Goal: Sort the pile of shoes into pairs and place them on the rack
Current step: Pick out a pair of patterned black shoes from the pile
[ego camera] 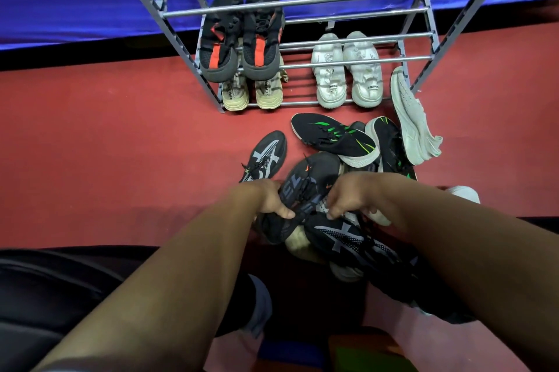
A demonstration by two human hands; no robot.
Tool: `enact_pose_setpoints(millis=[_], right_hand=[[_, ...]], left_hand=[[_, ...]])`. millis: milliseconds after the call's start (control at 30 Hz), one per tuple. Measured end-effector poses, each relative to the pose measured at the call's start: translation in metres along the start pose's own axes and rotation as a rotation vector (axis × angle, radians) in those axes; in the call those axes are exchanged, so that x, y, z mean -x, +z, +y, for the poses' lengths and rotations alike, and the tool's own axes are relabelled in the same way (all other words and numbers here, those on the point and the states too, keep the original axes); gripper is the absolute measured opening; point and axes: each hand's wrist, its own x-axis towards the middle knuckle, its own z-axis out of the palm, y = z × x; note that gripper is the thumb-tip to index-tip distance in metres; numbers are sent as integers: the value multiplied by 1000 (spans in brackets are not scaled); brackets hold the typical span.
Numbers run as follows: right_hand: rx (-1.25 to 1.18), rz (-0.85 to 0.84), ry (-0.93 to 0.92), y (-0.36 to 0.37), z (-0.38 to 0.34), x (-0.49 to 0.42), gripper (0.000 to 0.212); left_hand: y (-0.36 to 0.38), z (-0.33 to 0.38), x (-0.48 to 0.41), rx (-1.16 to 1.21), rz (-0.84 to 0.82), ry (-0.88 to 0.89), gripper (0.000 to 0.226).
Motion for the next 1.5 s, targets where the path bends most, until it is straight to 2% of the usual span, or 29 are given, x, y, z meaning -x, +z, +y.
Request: enact_pose_setpoints(millis=[33, 100, 133, 233, 333, 433, 500, 567, 667, 767, 867, 967, 1033, 1133, 1167, 1233, 1300, 1400, 1500], right_hand=[[111, 13, -14, 2, -7, 3, 41], [245, 34, -23, 11, -20, 4, 41], [274, 41, -17, 17, -25, 2, 34], [347, 10, 35, 29, -34, -6, 17], [280, 48, 15, 28, -30, -11, 34], [57, 165, -3, 13, -26, -12, 34], [-164, 268, -3, -2, -24, -14, 31], [-347, 424, -30, -18, -23, -15, 31], [-508, 631, -29, -35, -18, -21, 32], [-405, 816, 14, -37, -18, -32, 38], [-269, 750, 60, -21, -32, -35, 44], [29, 614, 156, 8, -49, -36, 77], [142, 544, 177, 30, -56, -41, 93], [253, 526, 168, 54, -58, -52, 118], [267, 526, 175, 58, -58, -58, 118], [231, 516, 224, 59, -63, -66, 102], [34, 490, 283, 60, -71, -71, 85], [-267, 480, 266, 56, -74, -75, 91], [-292, 613, 181, 36, -71, -69, 90]], left_hand=[[-4, -5, 3, 16, -26, -5, 83], [-8, -30, -15, 112, -39, -1, 100], [-11, -39, -15, 193, -41, -3, 95], [-27, -56, 5, 379, 41, -2, 50], [-47, -83, 4, 580, 292, -36, 38], [-65, -97, 2, 348, 715, -287, 45], [-68, -96, 6, 270, 837, -411, 51], [-60, -88, 4, 233, 820, -378, 54], [-41, -73, -9, 117, 694, -234, 60], [-24, -58, -24, 60, 518, -196, 74], [-9, -51, -36, -9, 412, -255, 99], [-5, -52, -43, -59, 384, -240, 101], [-5, -54, -52, -63, 374, -211, 102], [0, -57, -66, -96, 365, -222, 117], [3, -56, -68, -92, 367, -243, 119], [6, -52, -68, -89, 388, -254, 115], [6, -51, -66, -85, 408, -250, 109], [2, -56, -72, -28, 392, -246, 106], [-8, -56, -72, 56, 351, -288, 115]])
